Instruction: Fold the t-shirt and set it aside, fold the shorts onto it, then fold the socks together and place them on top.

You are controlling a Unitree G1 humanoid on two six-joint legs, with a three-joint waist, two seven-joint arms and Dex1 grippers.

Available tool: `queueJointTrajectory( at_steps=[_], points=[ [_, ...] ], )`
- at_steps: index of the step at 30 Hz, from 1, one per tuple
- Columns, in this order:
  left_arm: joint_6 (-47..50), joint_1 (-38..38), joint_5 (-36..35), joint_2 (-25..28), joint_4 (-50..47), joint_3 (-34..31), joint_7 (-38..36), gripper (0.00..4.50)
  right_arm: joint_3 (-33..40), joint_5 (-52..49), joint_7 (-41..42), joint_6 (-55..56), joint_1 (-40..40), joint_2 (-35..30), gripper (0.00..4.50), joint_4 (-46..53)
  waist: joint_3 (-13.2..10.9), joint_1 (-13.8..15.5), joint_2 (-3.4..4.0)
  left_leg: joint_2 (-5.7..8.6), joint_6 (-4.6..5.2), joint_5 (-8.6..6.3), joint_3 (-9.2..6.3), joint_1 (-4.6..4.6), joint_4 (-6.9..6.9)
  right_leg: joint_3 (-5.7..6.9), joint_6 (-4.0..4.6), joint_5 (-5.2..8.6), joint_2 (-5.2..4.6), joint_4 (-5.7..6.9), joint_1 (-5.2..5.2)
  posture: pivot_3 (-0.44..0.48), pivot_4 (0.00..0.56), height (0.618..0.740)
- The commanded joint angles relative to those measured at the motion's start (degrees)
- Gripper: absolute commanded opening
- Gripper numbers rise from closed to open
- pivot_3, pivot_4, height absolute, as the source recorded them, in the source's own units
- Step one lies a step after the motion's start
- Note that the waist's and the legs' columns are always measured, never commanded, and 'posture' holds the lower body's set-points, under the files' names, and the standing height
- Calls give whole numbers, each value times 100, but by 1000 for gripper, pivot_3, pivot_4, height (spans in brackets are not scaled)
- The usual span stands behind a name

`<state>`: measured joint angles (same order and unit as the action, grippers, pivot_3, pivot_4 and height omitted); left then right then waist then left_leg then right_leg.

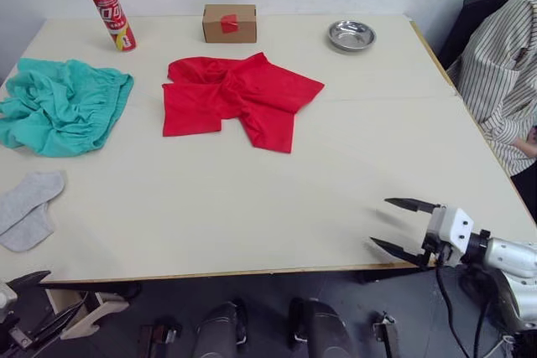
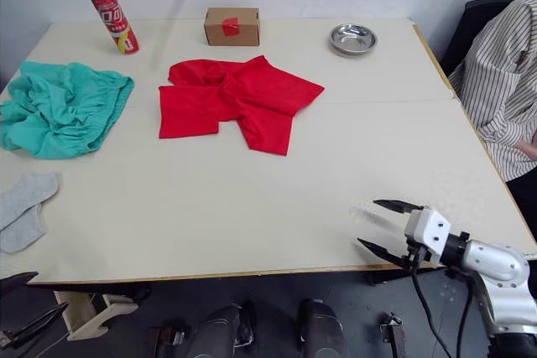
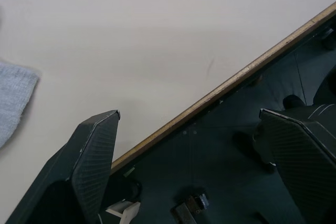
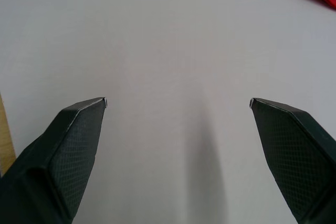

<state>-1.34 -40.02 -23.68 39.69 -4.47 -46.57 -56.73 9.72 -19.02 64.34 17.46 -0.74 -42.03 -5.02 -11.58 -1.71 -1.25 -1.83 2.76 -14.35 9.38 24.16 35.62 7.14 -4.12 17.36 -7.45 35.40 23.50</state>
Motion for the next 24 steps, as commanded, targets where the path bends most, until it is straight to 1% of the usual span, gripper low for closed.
queueJointTrajectory(
  at_steps=[1, 5, 7, 10, 12, 13, 14, 16, 18, 21, 24],
  points=[
    [73, 197, -163, -15, -186, -109, 181, 4500, -94, -88, -103, -155, 135, 118, 4480, 219, 0, 2, 0, 0, 0, 0, -1, 0, 1, 0, 0, 0, 0, 2, 0, 0, 150, 740],
    [624, 672, -395, 98, -624, 82, 436, 4500, -343, -193, -346, -749, 542, 300, 4480, 639, 0, 8, 0, 0, 0, 1, -2, 1, 14, 0, -1, 0, -3, 13, -2, 0, 150, 740],
    [1068, 1184, -569, 235, -812, 255, 682, 4500, -568, -127, -467, -1057, 875, 411, 4480, 817, 1, 9, 1, 0, 0, 0, -3, 1, 19, 0, -1, -1, -3, 19, -4, 0, 150, 740],
    [1600, 2418, -497, 524, -829, 855, 1179, 4500, -1018, 174, -766, -1573, 1631, 676, 4480, 817, 0, 24, 2, 0, -5, 4, -8, 0, 30, 2, -1, -1, -3, 36, -5, 0, 150, 740],
    [1810, 3337, -140, 666, -572, 1498, 1454, 4500, -1314, 475, -1029, -1824, 2211, 939, 4480, 575, 2, 15, 3, 0, -12, 9, -10, 4, 41, 4, -1, -1, -3, 51, -1, 0, 150, 740],
    [1900, 3668, 43, 725, -437, 1779, 1557, 4500, -1436, 606, -1144, -1953, 2444, 1051, 4480, 443, 2, 10, 3, 1, -24, 17, -9, 1, 41, 4, -1, -1, -3, 53, -5, 0, 150, 740],
    [1924, 4077, 237, 731, -239, 2112, 1644, 4500, -1563, 780, -1282, -1946, 2726, 1214, 4480, 221, 3, 8, 4, 2, -42, 30, -6, 5, 40, 4, -3, -2, -2, 55, -1, 0, 150, 740],
    [1966, 4926, 667, 669, 251, 2792, 1817, 4500, -1788, 1072, -1569, -2172, 3285, 1534, 4480, -290, 5, -4, 7, 5, -37, 31, 8, 5, 38, 4, -5, -2, 1, 58, 0, 0, 150, 740],
    [1860, 5834, 1078, 520, 956, 3389, 1912, 4500, -1985, 1349, -1753, -2238, 3825, 1833, 4480, -919, 4, -7, 6, 4, -5, 51, 22, 6, 39, 11, -7, -3, 10, 81, 2, 0, 150, 740],
    [1628, 7073, 1517, 175, 2187, 4004, 1993, 4500, -2210, 1736, -1949, -2266, 4603, 2174, 4480, -2030, 4, -5, 4, 2, 2, 66, 45, 7, 53, 37, -10, -2, 25, 112, 13, 0, 150, 740],
    [1210, 7984, 1904, -107, 3418, 4430, 1971, 4500, -2200, 1929, -2248, -2102, 5301, 2491, 4480, -3175, 5, -8, 2, 3, 8, 75, 54, 10, 59, 38, -15, -3, 29, 118, 17, 0, 150, 740]
  ],
)
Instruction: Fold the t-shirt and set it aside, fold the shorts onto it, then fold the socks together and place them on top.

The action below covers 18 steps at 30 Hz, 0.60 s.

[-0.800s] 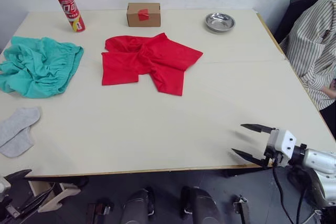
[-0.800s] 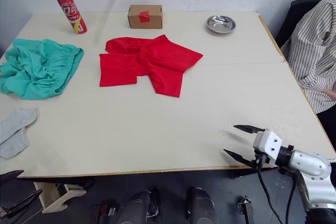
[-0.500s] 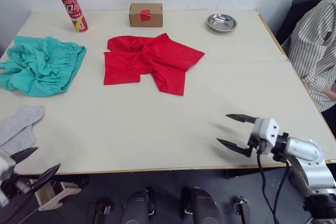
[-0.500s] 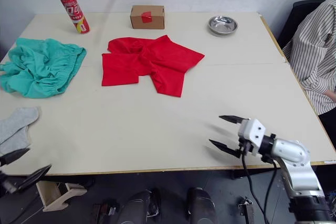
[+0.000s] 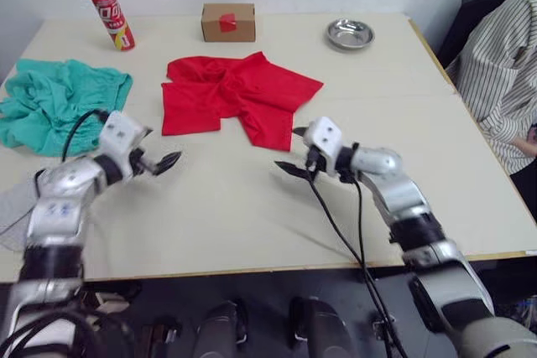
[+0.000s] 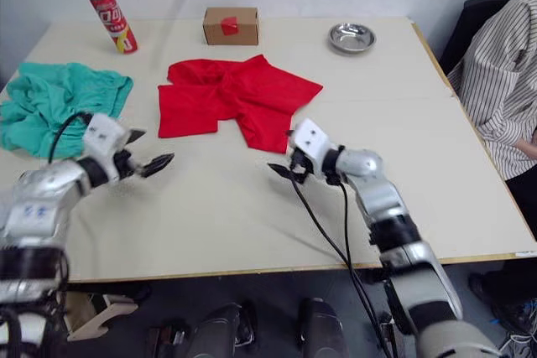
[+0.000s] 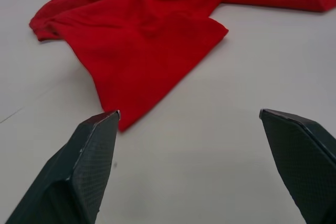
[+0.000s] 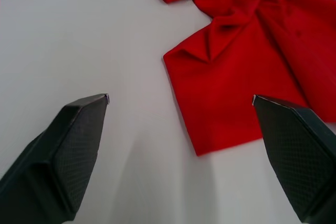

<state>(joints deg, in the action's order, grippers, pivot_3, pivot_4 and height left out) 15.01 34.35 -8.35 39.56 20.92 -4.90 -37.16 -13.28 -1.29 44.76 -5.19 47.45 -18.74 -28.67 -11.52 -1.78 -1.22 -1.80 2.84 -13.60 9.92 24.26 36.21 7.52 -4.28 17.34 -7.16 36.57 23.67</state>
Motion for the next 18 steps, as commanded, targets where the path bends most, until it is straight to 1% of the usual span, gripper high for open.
queueJointTrajectory(
  at_steps=[1, 5, 8, 10, 13, 16, 18],
  points=[
    [-575, 811, 495, -179, 1303, 378, 14, 4500, 140, 179, -367, 227, 693, 261, 4480, -1189, 0, -11, 0, 0, 1, 2, 1, 2, 2, 0, -1, 0, 20, 2, 2, 0, 150, 740],
    [-1185, 1996, 996, -582, 3284, 728, 303, 4500, 161, 352, -481, 351, 1417, 516, 4480, -2727, 1, -27, -1, -7, 0, 3, 8, 1, 1, -13, -6, 1, 39, -3, 4, 0, 150, 740],
    [-1338, 2606, 1242, -829, 4393, 848, 437, 4500, 217, 363, -292, 240, 1780, 660, 4480, -3463, 1, -41, -2, -8, 0, 3, 9, -1, 4, -16, -9, 3, 41, 2, 3, 0, 150, 740],
    [-1403, 2857, 1407, -936, 4915, 904, 585, 4500, 290, 335, -143, 87, 1975, 757, 4480, -3809, 3, -55, -4, -8, 0, 3, 10, -3, 14, -18, -9, 3, 41, 17, 2, 0, 150, 740],
    [-1329, 2956, 1530, -1034, 5334, 893, 641, 3884, 358, 345, 121, -144, 2133, 873, 3867, -4111, 8, -109, -7, -9, -1, 3, 9, -11, 23, -22, -10, 3, 40, 33, -1, 0, 150, 740],
    [-1263, 2942, 1629, -1081, 5505, 930, 595, 2975, 373, 403, 359, -284, 2192, 938, 2858, -4216, 36, -141, -6, -10, -2, 3, 8, -15, 28, -25, -9, 3, 38, 43, -2, 0, 150, 740],
    [-1237, 2919, 1687, -1097, 5549, 952, 577, 2318, 410, 427, 334, -281, 2195, 969, 2158, -4245, 66, -146, -7, -12, -4, 3, 7, -19, 28, -26, -9, 3, 39, 45, -4, 0, 150, 740]
  ],
)
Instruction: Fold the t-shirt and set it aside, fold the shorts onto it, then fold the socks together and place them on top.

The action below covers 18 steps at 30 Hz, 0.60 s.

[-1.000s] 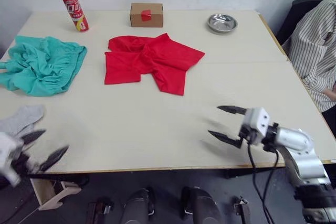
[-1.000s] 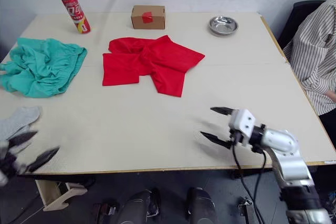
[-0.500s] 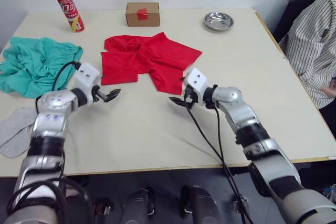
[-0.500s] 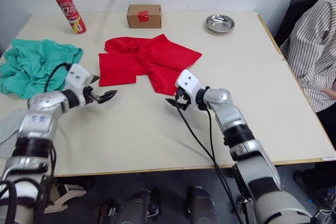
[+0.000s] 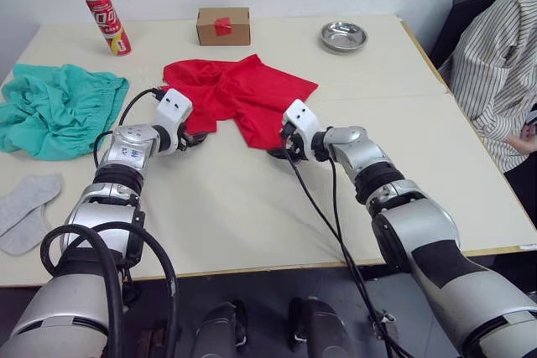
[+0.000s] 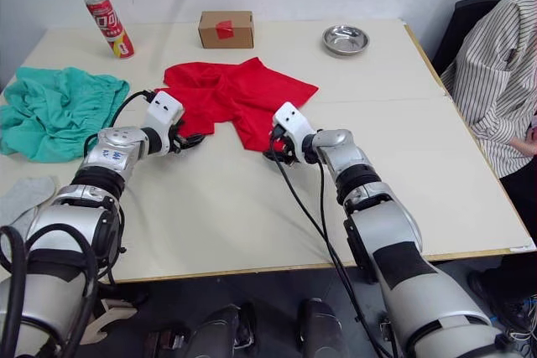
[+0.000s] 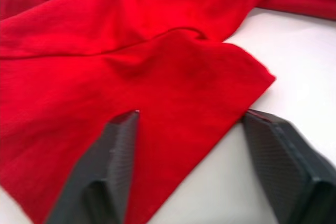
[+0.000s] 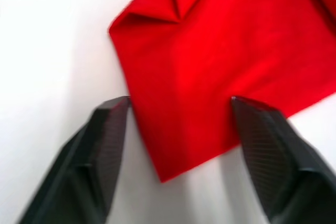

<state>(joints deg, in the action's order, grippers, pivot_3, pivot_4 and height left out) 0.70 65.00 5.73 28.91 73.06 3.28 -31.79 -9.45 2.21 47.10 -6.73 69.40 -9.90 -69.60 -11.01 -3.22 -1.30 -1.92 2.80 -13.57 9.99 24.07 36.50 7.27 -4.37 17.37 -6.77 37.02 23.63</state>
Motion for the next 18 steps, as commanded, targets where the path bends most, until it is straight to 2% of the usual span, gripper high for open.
queueJointTrajectory(
  at_steps=[1, 6, 7, 11, 16, 18],
  points=[
    [228, -177, 282, -35, 354, 112, 36, 2003, 92, 51, 11, -136, -3, 98, 1805, -161, 22, -2, 0, 0, -1, 0, 0, -1, 0, 0, 0, 0, 0, 1, 0, 0, 150, 740],
    [229, -307, 228, -5, 382, -15, -31, 400, 283, 7, -36, -196, -34, 37, 35, -101, 29, -14, 0, -1, -5, -1, 0, -6, 0, -21, 0, 0, -3, 6, 0, 0, 150, 740],
    [164, -347, 220, 19, 377, -39, -63, 96, 289, 22, 29, -198, -51, -18, 0, -59, 29, -16, 0, -2, -6, -1, 0, -5, 0, -30, 1, 0, -2, 7, 0, 0, 150, 740],
    [75, -392, 88, 119, 323, -226, -349, 40, 306, 1, 439, -283, -112, -205, 0, 150, 29, -20, 1, -4, -12, -5, 1, -5, 0, -55, 3, 1, 0, 6, 3, 0, 150, 740],
    [-42, -429, -351, 381, 87, -656, -1450, 40, 282, -164, 1301, -616, -494, -611, 0, 1059, 29, -38, 1, -11, -20, -12, 7, 4, -2, -56, 5, 3, 6, 3, 14, 0, 150, 740],
    [9, -532, -636, 549, -256, -822, -2192, 40, 240, -251, 1649, -728, -901, -878, 0, 1841, 28, -32, 0, -12, -20, -13, 7, 11, -2, -55, 5, 3, 10, 2, 20, 0, 150, 740]
  ],
)
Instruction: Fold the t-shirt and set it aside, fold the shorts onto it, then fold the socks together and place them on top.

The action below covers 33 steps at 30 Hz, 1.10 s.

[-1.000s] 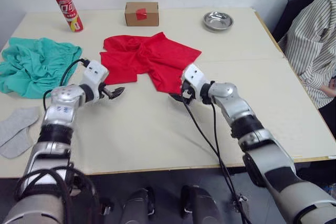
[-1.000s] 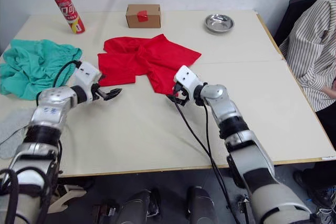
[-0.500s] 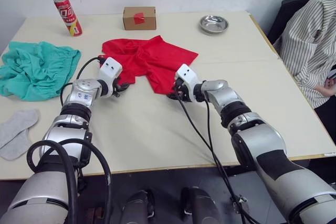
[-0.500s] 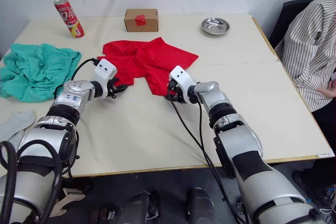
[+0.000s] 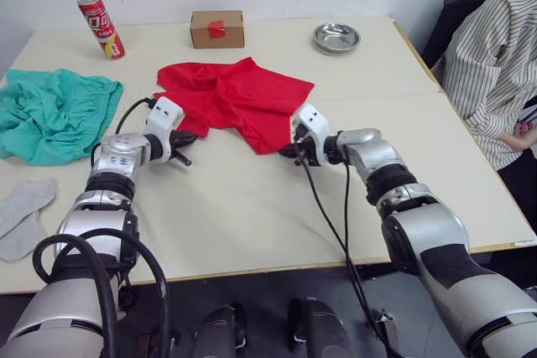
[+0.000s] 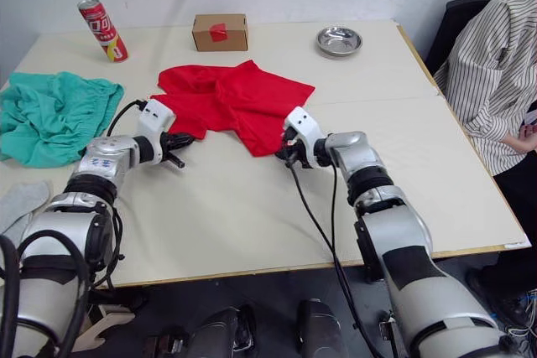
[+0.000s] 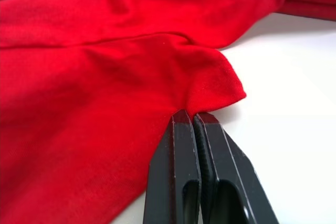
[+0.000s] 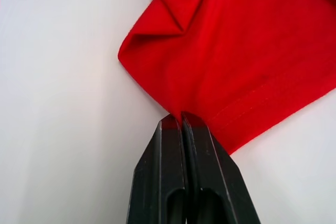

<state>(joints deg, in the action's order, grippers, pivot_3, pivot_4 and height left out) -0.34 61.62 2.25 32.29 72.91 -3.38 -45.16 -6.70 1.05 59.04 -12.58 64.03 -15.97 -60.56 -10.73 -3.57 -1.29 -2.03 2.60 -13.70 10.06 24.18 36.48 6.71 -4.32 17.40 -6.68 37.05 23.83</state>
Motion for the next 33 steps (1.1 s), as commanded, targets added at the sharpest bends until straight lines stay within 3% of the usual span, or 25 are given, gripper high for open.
queueJointTrajectory(
  at_steps=[1, 5, 10, 13, 18, 21, 27, 33],
  points=[
    [255, -367, -479, 338, -644, -214, -1332, 40, -36, -201, 604, -274, -647, -446, 0, 1463, 0, 9, 0, 0, 1, 0, 2, 1, 0, 0, 0, 0, 0, -1, 1, 0, 150, 740],
    [1299, -1707, -1105, 775, -3200, -258, -2240, 40, -37, -344, 798, -561, -1638, -961, 0, 3204, -4, -2, 4, -2, -2, -8, 3, 14, -2, -7, -1, 1, 0, -7, 13, 0, 150, 740],
    [2765, -3866, -1879, 1080, -6724, -754, -1889, 40, 126, -620, 772, -894, -2660, -1469, 0, 4788, -5, 32, 5, -15, -7, -12, 0, 9, -1, -39, 4, 3, -15, -15, 8, 0, 150, 740],
    [2858, -4696, -1948, 972, -7667, -1051, -1372, 40, 208, -778, 658, -1126, -3042, -1611, 0, 5380, -5, 45, 4, -19, -9, -13, -6, -1, 1, -39, 10, 6, -20, -20, 1, 0, 150, 740],
    [2599, -5602, -1998, 853, -8239, -1375, -903, 40, 227, -986, 559, -1177, -3469, -1762, 0, 5851, -5, 67, 4, -19, -42, -37, -12, -8, -1, -28, 23, 13, -34, -28, 1, 0, 150, 740],
    [2523, -5969, -2237, 961, -8399, -1709, -991, 624, 167, -958, 588, -805, -3640, -1888, 0, 5836, -5, 76, 4, -19, -43, -44, -10, -7, -1, -27, 25, 14, -38, -29, 6, 0, 150, 740],
    [1579, -6661, -2217, 1657, -8108, -2308, -1735, 2594, 128, -1044, 617, -557, -3794, -1985, 0, 5846, -5, 61, 5, -18, -44, -46, -11, -8, -6, -21, 33, 19, -41, -32, 5, 0, 150, 740],
    [131, -6506, -1789, 1848, -7259, -2056, -1862, 4485, 50, -1065, 586, -470, -3797, -1924, 0, 5750, -5, 76, 5, -18, -52, -50, -11, -9, -20, -18, 43, 24, -46, -39, 10, 0, 150, 740]
  ],
)
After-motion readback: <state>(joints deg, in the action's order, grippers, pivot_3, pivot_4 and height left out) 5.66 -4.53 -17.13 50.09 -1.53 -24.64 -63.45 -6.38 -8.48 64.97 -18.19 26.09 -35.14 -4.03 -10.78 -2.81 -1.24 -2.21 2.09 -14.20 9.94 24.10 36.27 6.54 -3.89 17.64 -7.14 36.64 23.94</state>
